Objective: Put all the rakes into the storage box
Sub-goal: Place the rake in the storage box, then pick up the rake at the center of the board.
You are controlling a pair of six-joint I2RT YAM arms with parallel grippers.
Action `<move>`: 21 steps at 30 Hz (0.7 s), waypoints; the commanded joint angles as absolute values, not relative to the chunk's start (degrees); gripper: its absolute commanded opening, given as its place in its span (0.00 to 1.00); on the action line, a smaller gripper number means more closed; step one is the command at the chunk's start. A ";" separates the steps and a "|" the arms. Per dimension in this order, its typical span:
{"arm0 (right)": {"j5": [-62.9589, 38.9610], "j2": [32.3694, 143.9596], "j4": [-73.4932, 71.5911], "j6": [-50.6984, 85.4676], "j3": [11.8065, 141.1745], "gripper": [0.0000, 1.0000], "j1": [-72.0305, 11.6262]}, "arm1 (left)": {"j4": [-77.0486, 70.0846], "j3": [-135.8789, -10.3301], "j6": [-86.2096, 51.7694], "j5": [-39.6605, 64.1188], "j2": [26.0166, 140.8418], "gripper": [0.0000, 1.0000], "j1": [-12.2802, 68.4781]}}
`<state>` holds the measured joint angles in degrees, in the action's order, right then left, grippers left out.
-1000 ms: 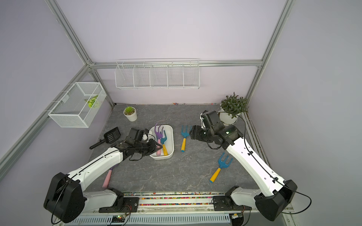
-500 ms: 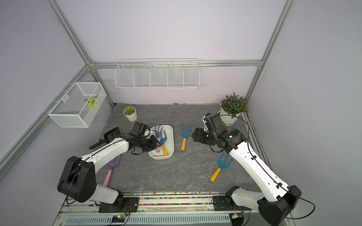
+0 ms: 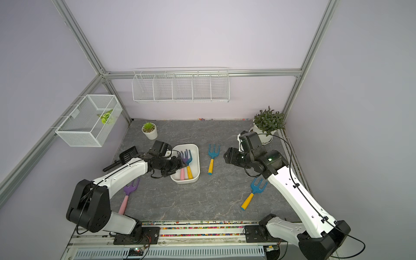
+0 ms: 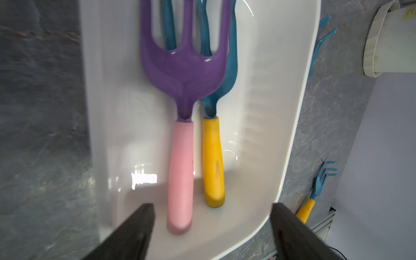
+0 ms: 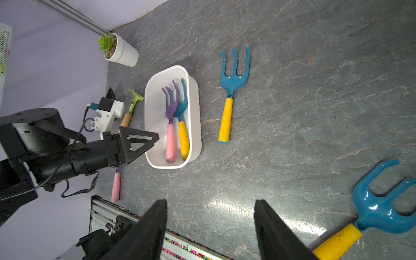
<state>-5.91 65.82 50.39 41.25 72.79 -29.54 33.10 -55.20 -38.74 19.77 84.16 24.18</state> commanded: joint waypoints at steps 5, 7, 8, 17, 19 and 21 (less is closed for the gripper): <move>-6.55 66.48 51.14 40.45 72.07 0.66 -28.92 | 36.51 -59.54 -37.40 15.50 80.03 0.94 23.82; -6.29 66.85 51.43 40.35 72.07 0.65 -28.67 | 36.88 -60.32 -37.23 15.19 79.10 0.93 23.87; -6.20 67.04 51.58 40.34 72.07 0.65 -28.49 | 36.96 -60.53 -37.21 15.03 78.67 0.93 23.87; -4.45 69.92 52.83 40.01 71.72 0.63 -26.30 | 37.77 -62.14 -36.32 12.64 73.16 0.92 23.85; -2.23 71.19 53.42 40.88 71.64 0.62 -26.09 | 37.54 -61.80 -36.56 11.64 70.99 0.92 23.86; -0.13 72.64 53.83 41.68 71.63 0.62 -26.16 | 36.90 -61.04 -36.72 10.96 68.74 0.92 23.82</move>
